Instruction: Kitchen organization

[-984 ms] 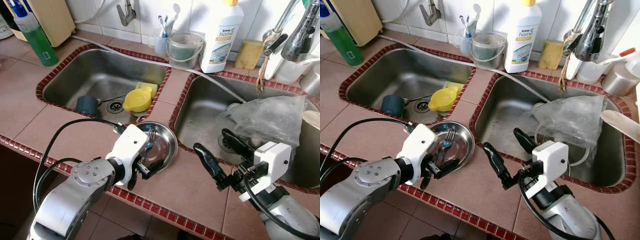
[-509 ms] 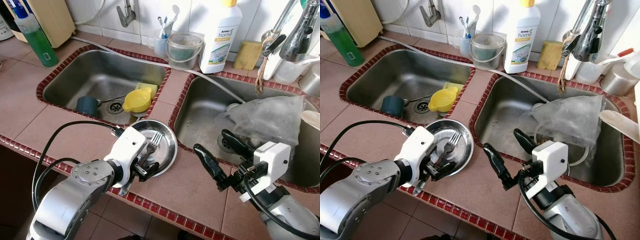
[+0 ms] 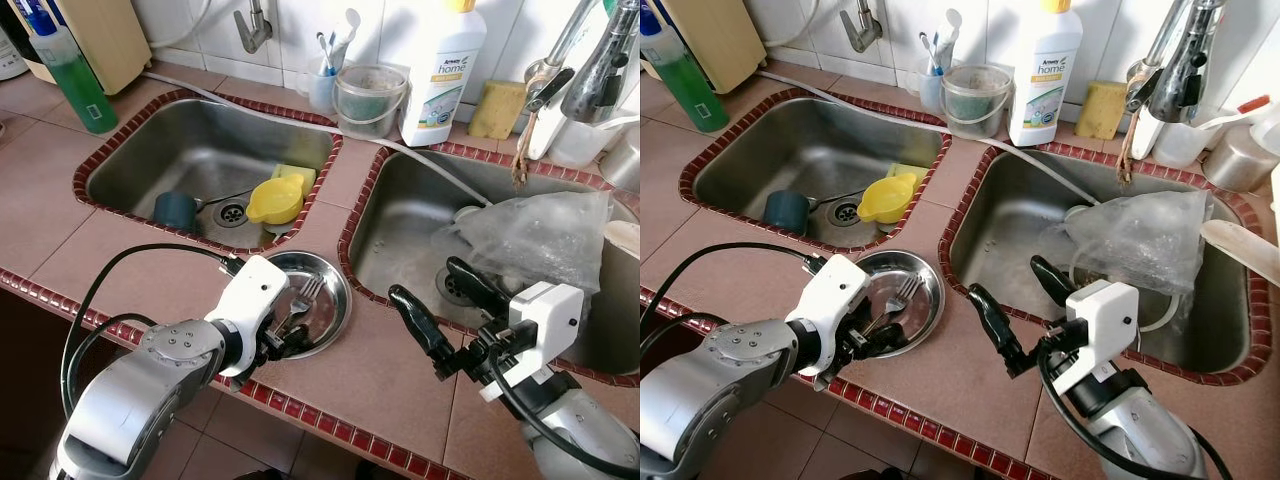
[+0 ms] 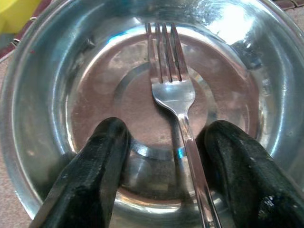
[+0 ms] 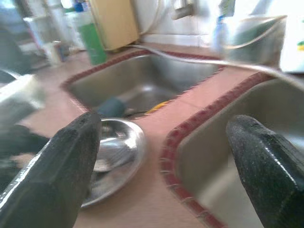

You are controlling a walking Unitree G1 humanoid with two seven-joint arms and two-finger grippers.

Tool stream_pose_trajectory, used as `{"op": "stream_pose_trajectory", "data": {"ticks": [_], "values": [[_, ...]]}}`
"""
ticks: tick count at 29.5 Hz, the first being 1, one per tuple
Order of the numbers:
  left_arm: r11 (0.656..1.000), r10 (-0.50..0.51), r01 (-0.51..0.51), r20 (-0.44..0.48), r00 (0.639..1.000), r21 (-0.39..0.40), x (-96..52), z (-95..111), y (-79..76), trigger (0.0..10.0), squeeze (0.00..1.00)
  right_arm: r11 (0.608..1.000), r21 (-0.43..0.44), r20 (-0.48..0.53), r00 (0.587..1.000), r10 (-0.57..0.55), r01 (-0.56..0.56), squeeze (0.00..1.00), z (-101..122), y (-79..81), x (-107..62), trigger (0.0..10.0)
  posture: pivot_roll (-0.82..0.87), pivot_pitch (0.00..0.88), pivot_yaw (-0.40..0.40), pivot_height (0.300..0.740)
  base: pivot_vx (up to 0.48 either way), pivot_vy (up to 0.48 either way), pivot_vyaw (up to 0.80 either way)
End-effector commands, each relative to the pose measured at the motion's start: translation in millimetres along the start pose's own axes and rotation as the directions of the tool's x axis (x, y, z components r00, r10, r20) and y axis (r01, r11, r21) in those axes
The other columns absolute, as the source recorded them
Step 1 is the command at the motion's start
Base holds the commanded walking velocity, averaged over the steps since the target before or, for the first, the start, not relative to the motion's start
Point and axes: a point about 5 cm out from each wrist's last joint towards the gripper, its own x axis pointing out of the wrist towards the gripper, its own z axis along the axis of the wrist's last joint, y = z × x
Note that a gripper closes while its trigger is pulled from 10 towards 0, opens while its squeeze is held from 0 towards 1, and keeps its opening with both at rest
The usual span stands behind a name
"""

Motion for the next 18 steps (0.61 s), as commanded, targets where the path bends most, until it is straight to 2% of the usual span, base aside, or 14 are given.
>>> {"op": "stream_pose_trajectory", "data": {"ticks": [1,7,18], "values": [[1.0,0.004,-0.004,-0.024,1.0,0.0,-0.3,-2,3.5,0.0,0.0,0.997,0.042,-0.002,0.998,0.064,-0.064,0.0,4,9.2,-3.3,10.0,-0.09,0.199,0.052,0.74,0.0,0.0,0.0],[1.0,-0.001,0.001,-0.029,1.0,0.0,-0.1,-1,4.1,0.0,0.0,0.989,0.062,-0.055,0.988,0.141,-0.138,0.0,-1,18.4,-9.5,10.0,-0.09,0.201,0.053,0.74,0.0,0.0,0.0],[1.0,-0.008,0.008,-0.037,0.999,0.003,-1.2,-1,4.4,0.0,0.0,0.983,0.071,-0.105,0.979,0.176,-0.169,0.0,-3,19.0,-16.4,10.0,-0.09,0.202,0.053,0.74,0.0,0.0,0.0]]}}
